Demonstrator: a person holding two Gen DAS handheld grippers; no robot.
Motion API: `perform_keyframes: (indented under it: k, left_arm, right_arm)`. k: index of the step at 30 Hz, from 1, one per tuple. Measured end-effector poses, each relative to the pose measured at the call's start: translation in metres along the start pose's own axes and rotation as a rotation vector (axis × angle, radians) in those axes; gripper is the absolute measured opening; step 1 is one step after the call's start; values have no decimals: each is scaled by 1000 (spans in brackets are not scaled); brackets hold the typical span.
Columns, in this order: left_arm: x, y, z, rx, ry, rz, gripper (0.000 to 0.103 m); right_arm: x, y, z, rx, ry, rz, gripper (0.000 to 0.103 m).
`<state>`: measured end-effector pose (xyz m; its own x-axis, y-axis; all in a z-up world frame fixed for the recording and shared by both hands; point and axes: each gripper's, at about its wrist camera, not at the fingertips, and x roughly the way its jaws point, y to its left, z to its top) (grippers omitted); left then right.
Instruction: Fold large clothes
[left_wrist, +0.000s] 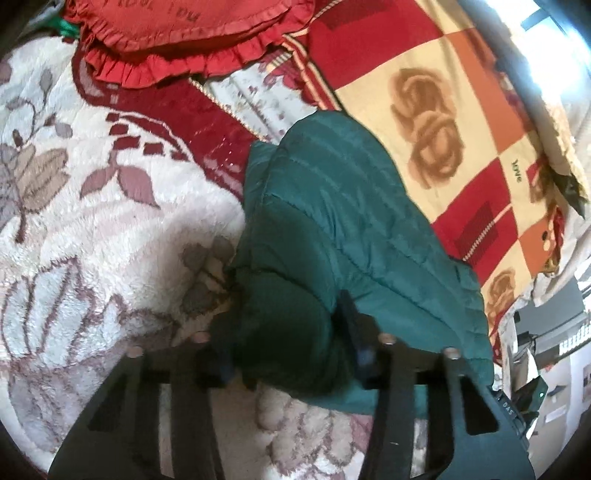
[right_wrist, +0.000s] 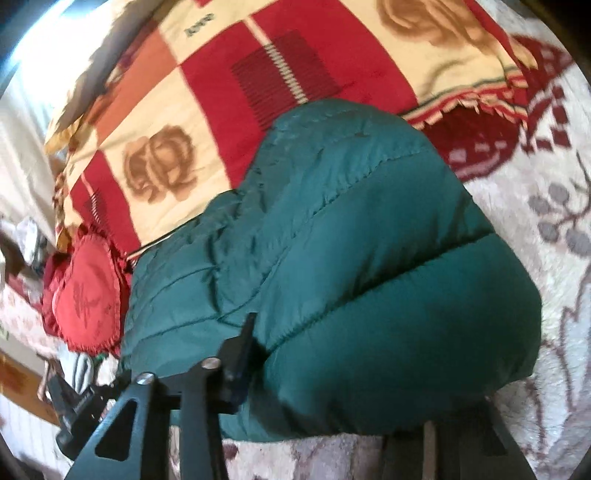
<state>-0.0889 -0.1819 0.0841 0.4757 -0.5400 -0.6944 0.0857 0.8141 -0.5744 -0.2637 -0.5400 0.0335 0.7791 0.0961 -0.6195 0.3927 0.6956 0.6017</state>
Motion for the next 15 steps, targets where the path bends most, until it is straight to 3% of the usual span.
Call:
perform_keyframes:
  k: [7, 15]
  left_arm:
    - [-44, -5, -17, 77, 17, -22, 36]
    - [-109, 5, -83, 199, 114, 6, 36]
  right_arm:
    - [-49, 13, -21, -70, -3, 23, 32]
    - [-108, 3, -82, -38, 77, 2, 32]
